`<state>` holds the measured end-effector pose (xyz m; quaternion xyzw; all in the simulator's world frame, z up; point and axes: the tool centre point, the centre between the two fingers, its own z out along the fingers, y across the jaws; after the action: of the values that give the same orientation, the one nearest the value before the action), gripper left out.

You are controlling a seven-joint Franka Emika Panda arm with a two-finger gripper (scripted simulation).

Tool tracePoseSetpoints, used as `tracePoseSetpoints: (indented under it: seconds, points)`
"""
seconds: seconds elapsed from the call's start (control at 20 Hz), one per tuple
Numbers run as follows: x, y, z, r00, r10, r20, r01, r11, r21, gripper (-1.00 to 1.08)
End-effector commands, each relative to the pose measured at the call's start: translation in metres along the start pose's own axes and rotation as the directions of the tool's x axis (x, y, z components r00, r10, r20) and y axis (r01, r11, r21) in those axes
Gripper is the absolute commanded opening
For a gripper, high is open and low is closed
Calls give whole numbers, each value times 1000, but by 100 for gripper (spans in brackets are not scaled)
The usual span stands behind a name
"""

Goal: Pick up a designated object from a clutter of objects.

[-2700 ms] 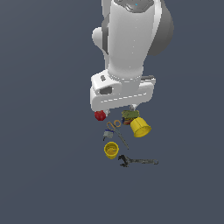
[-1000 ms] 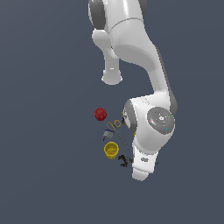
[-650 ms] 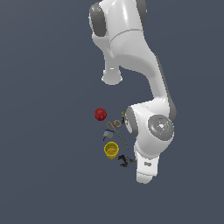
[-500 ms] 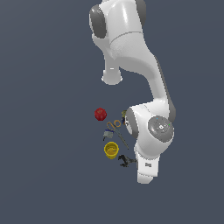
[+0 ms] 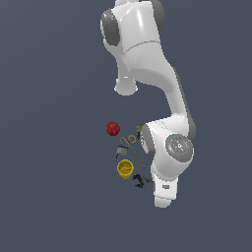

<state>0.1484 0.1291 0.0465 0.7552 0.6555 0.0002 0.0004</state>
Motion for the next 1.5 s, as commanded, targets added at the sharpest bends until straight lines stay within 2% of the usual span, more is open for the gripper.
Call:
tracePoseSetpoints:
  seconds: [0.0, 0.25, 0.5, 0.55, 1.45]
  points:
    - [0, -1, 12, 1000, -1, 0, 1, 1000, 1, 100]
    - [0, -1, 35, 1000, -4, 0, 4, 1000, 1, 100]
    - [1, 0, 39, 1000, -4, 0, 4, 1000, 1, 100]
    - [1, 0, 39, 1000, -4, 0, 4, 1000, 1, -100]
    - [-3, -5, 28, 1000, -7, -1, 7, 1000, 1, -100]
